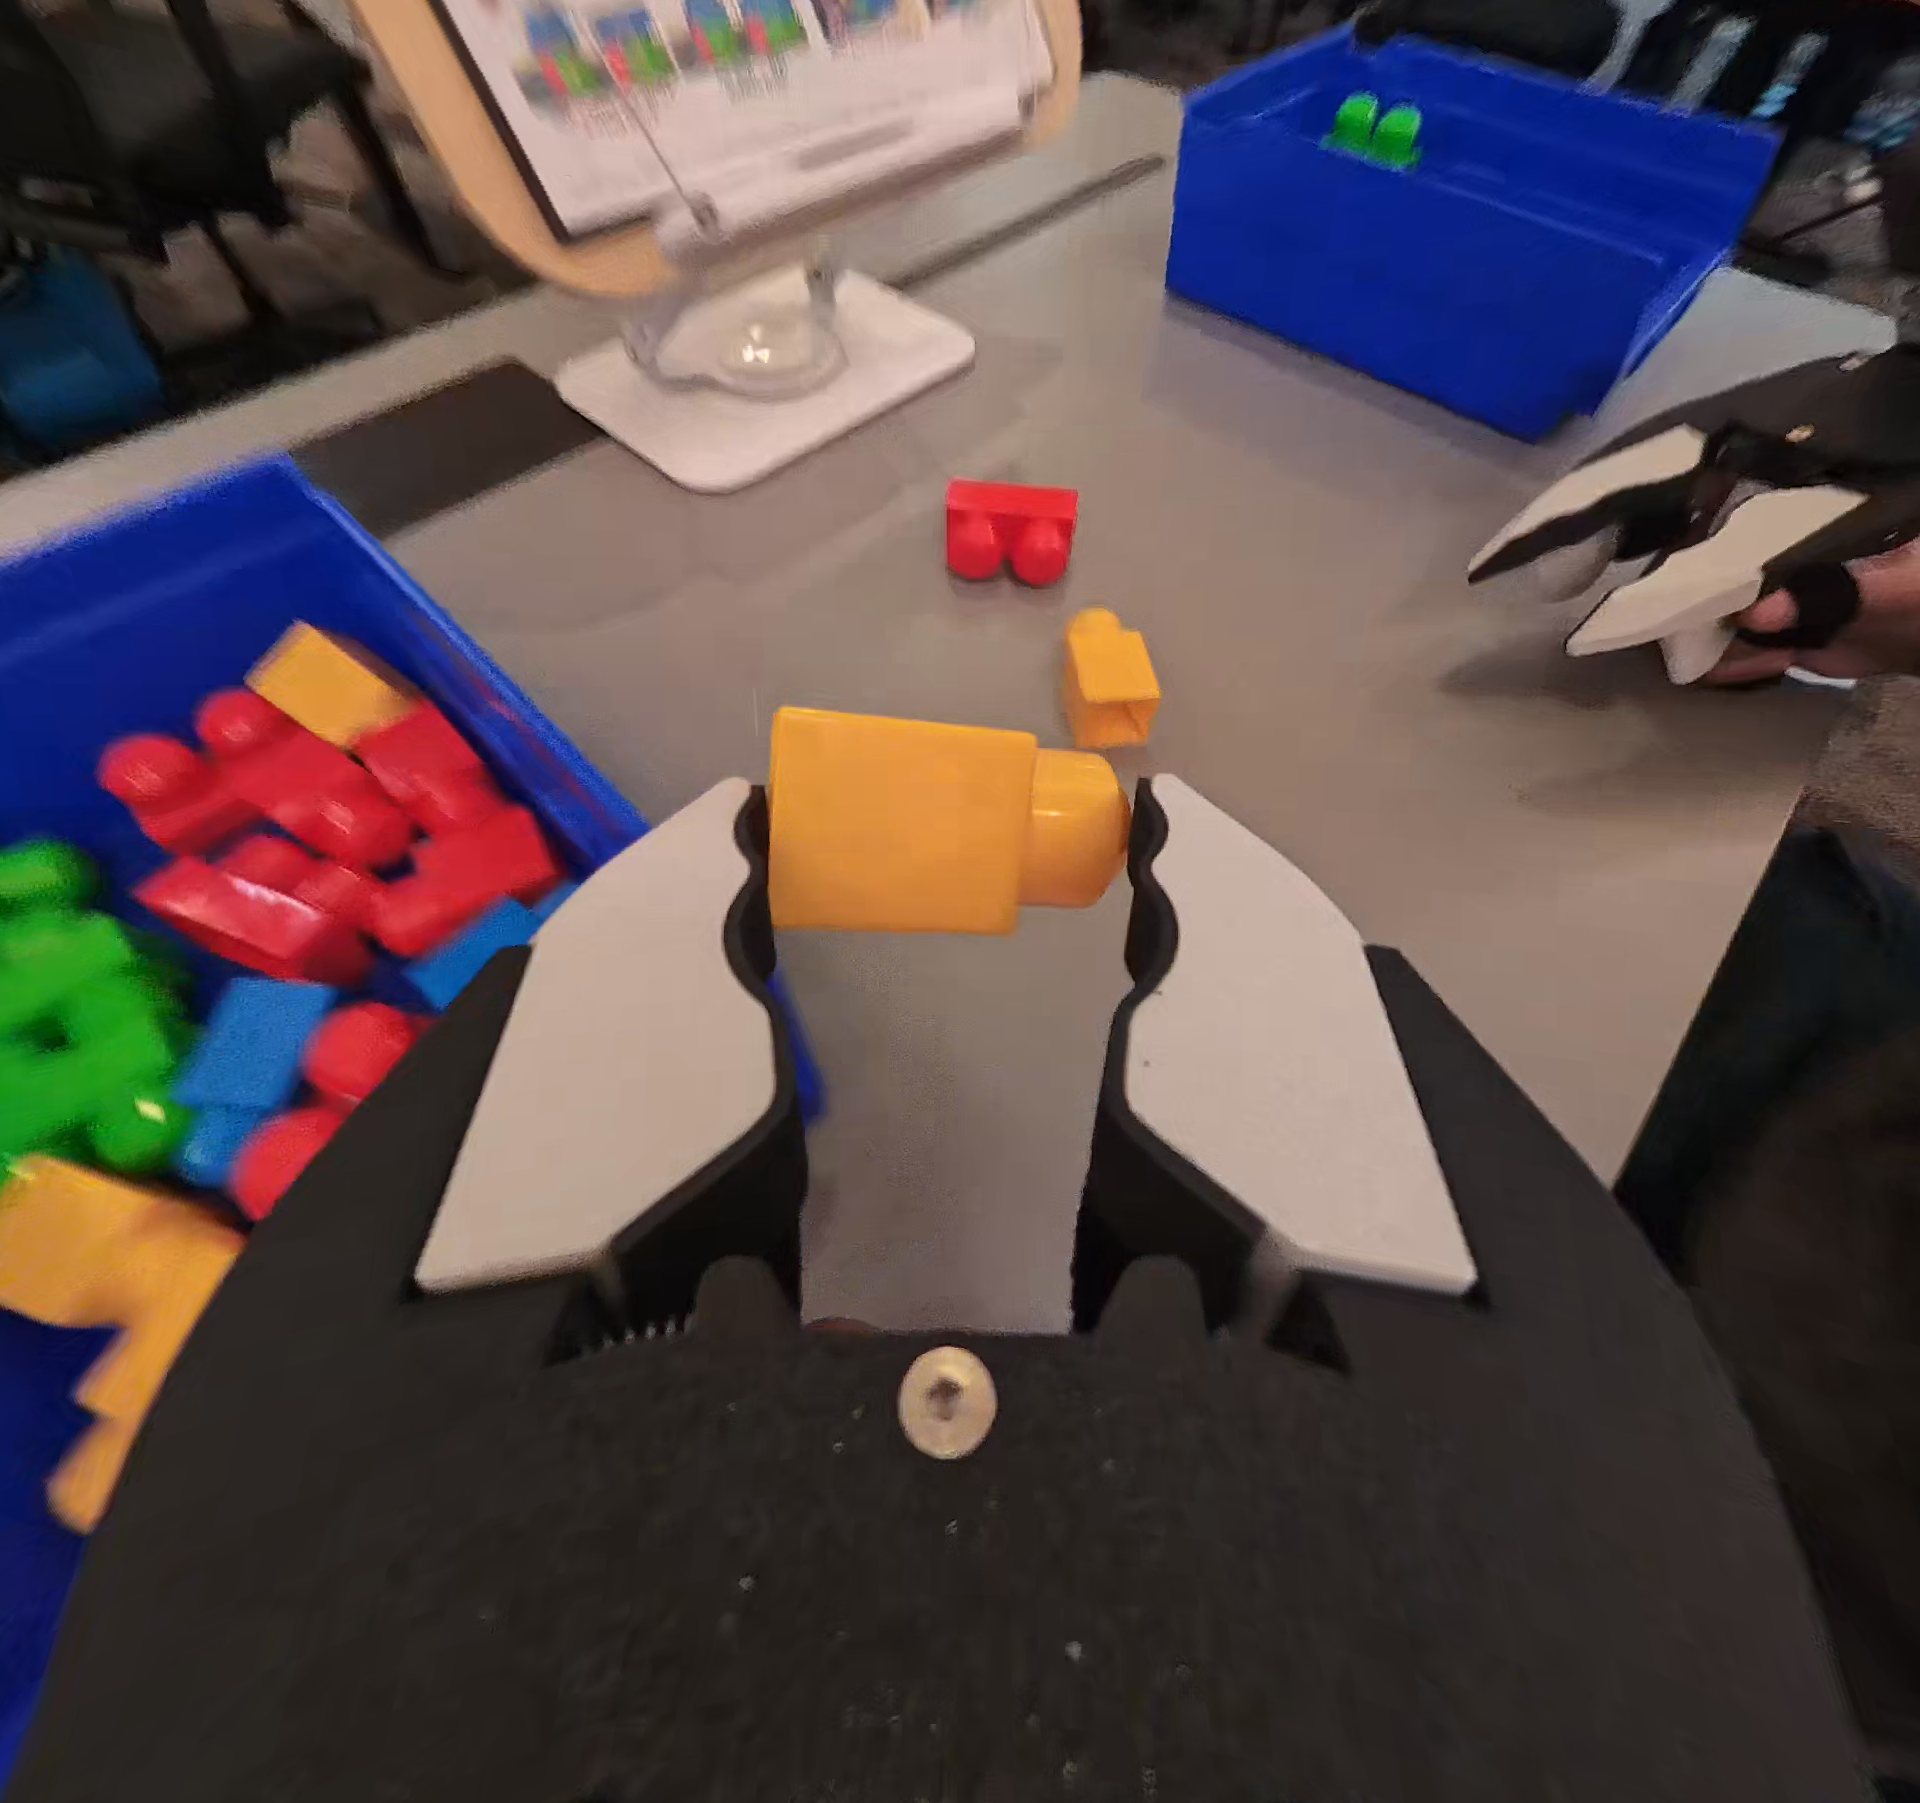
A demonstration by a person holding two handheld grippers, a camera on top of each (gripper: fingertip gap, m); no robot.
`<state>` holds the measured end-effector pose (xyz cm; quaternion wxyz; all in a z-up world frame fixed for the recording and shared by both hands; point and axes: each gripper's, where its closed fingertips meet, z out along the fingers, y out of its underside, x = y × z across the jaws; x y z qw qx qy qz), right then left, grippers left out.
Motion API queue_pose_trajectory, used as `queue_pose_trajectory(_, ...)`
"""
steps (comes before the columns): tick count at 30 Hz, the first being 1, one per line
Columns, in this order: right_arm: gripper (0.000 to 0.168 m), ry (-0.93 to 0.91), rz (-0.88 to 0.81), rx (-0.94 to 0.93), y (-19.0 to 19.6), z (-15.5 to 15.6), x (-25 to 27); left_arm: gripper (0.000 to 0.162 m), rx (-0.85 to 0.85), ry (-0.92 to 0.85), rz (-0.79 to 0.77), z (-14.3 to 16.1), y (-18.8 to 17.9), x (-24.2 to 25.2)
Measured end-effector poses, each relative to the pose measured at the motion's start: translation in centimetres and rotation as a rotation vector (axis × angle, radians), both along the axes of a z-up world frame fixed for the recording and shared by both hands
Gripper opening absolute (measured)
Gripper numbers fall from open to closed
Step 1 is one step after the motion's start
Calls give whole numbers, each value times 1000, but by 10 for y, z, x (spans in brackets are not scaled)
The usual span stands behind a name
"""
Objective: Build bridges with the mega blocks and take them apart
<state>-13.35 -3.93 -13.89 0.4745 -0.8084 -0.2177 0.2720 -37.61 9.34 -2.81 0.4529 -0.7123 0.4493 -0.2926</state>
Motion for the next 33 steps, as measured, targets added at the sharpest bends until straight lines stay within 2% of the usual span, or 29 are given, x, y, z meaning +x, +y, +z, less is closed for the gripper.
queue_pose_trajectory(3, 53, 7, 2, 13, -1, 2, 0, 66, -34, 108, 72, -40, -36, 32)
queue_pose_trajectory(7, 53, 29, 9, 10, -1, 3, 1, 66, -112, 259, 54, -87, -67, 72)
queue_pose_trajectory(10, 53, 29, 14, 12, -2, 4, 0, 66, -175, 391, 171, -104, -46, 79)
queue_pose_trajectory(14, 53, 13, 13, 20, -2, 3, -1, 66, -384, 239, 317, -99, 10, 110)
queue_pose_trajectory(17, 53, -1, 11, 29, -3, 3, -1, 66, -510, 186, 448, -108, 52, 120)
queue_pose_trajectory(19, 53, -11, 10, 33, -4, 3, -1, 66, -576, 187, 502, -120, 67, 125)
queue_pose_trajectory(23, 52, -20, 11, 44, -6, 3, -1, 66, -695, 213, 528, -145, 72, 139)
queue_pose_trajectory(27, 52, -20, 15, 41, -7, 3, -1, 66, -628, 328, 551, -151, 71, 144)
queue_pose_trajectory(30, 52, -27, 19, 37, -8, 2, -1, 66, -644, 336, 575, -152, 70, 153)
queue_pose_trajectory(33, 52, -27, 21, 39, -8, 2, -1, 79, -670, 344, 564, -155, 65, 160)
